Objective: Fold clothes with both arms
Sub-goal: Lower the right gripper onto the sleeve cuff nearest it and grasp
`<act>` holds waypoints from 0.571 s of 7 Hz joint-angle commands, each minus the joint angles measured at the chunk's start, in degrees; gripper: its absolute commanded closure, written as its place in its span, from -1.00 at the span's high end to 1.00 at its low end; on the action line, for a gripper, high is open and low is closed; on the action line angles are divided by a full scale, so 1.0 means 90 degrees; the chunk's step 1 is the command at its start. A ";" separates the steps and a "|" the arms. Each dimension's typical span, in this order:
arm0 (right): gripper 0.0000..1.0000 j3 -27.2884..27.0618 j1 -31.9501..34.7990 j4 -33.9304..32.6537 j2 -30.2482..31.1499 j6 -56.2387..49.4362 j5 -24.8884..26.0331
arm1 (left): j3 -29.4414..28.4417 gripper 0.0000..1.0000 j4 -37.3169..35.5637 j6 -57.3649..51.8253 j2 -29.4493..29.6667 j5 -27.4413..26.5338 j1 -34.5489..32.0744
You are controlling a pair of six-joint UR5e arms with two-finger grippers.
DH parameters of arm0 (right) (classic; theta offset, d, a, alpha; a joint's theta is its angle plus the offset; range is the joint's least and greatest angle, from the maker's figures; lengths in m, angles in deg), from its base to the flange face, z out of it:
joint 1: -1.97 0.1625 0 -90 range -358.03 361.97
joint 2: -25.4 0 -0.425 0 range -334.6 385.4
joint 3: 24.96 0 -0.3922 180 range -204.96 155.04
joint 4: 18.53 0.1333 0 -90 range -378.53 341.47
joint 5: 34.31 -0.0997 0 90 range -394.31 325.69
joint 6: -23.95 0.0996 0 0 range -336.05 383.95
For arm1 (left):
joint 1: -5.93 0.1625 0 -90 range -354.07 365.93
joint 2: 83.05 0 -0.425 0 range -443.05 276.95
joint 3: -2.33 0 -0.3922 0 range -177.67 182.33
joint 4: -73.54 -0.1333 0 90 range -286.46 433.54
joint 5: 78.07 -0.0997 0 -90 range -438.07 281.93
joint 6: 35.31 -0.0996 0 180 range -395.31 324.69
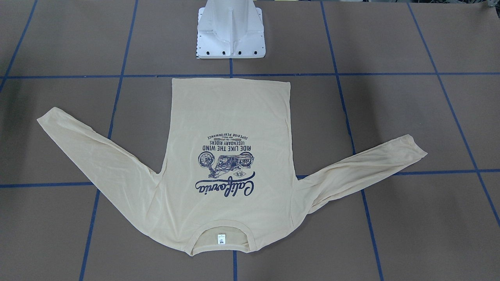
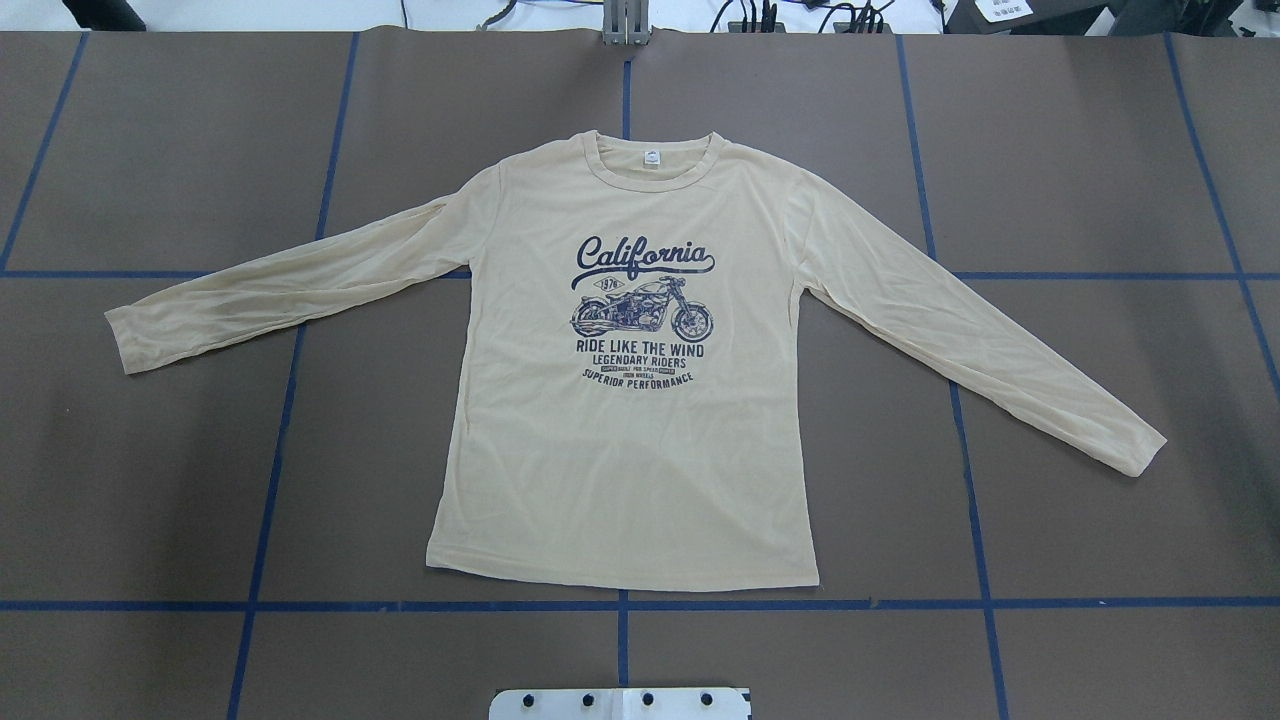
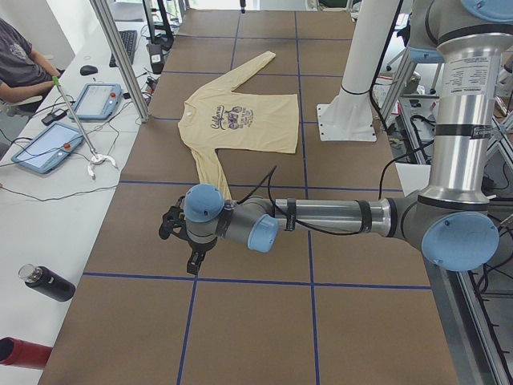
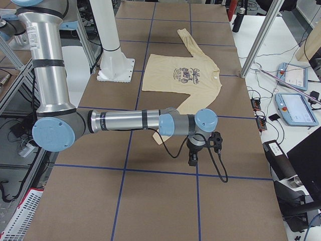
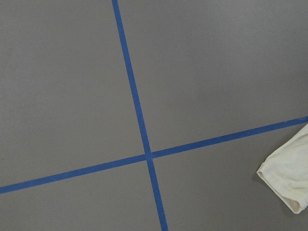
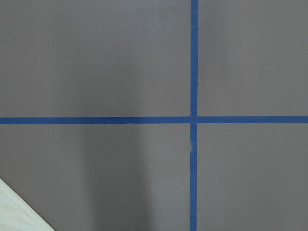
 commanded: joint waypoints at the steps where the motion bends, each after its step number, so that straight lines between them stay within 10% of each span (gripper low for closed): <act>1: 1.00 0.0003 -0.0027 0.0041 0.0106 0.0010 -0.0036 | 0.0220 1.00 0.0186 -0.0226 -0.0296 -0.0028 0.0003; 4: 1.00 -0.0026 -0.0647 0.0885 0.0426 0.0184 -0.0143 | 0.0270 1.00 0.0266 -0.0209 -0.0396 0.0020 0.0003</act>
